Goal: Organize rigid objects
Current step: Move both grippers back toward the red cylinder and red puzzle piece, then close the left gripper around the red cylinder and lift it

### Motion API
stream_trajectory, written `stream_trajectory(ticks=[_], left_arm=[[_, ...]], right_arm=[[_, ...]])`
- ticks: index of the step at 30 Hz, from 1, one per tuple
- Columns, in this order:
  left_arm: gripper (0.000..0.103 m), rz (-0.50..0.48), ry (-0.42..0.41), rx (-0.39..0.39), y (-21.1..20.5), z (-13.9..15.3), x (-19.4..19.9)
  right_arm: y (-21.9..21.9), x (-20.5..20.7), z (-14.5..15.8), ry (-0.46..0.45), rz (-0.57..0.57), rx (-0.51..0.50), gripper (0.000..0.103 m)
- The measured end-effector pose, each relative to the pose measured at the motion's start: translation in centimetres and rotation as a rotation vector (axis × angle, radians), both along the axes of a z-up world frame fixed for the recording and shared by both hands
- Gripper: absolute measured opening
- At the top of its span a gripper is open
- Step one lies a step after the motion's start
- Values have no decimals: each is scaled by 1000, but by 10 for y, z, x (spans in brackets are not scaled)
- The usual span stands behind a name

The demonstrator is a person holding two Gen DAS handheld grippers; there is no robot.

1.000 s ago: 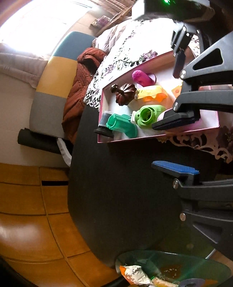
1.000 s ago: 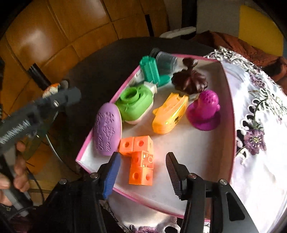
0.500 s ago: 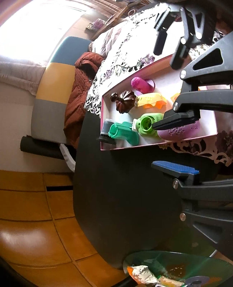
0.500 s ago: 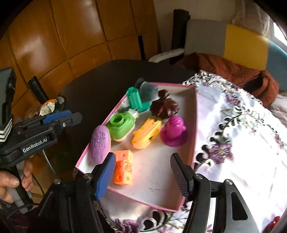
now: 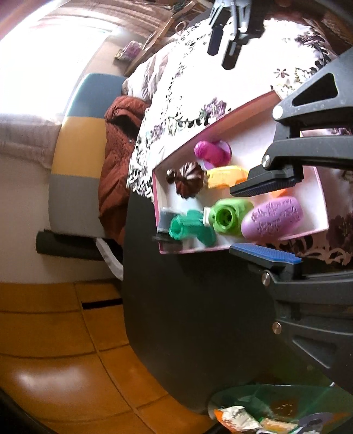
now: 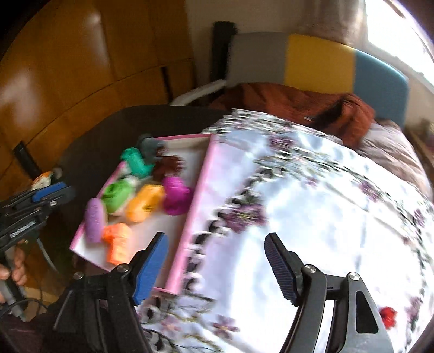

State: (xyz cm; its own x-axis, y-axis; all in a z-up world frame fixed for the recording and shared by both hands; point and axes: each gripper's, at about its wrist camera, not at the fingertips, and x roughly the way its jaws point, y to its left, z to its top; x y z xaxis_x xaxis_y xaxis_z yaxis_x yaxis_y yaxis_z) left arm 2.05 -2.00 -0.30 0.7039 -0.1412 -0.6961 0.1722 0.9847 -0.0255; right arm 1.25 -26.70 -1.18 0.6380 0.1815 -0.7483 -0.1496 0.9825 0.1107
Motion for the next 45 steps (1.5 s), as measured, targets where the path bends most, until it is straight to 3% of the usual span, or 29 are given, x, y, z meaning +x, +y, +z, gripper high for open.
stream_trajectory(ticks=[10,17,21,25,31,37,39,42,44,45], left_arm=[[35,-145,1,14,-50,5,1],[35,-251,3,39,-85,4,-2],[35,-305,16,37,-106,5,-1],[35,-363,36,12,-130,4,-1],[35,-543,87,-1,-184,-11,-9],[35,-714,205,-43,-241,-31,-14],[40,-769,210,-39,-259,-35,-18],[45,-848,245,-42,-288,-41,-25],[47,-895,275,-37,-311,-46,-30],[54,-912,284,-45,-320,-48,-32]], right_arm=[[-135,-19,3,63,-372,20,84],[-210,-42,-5,57,-618,76,85],[-235,-58,-16,37,-743,137,85],[-249,-77,-4,-80,-842,215,85],[-255,-98,8,-210,-907,276,86],[-256,-109,14,-285,-905,320,90],[-257,-110,14,-278,-898,348,92],[-264,-108,7,-161,-883,420,95],[-266,-112,10,-143,-888,383,95],[-267,-115,12,-151,-893,368,95]])
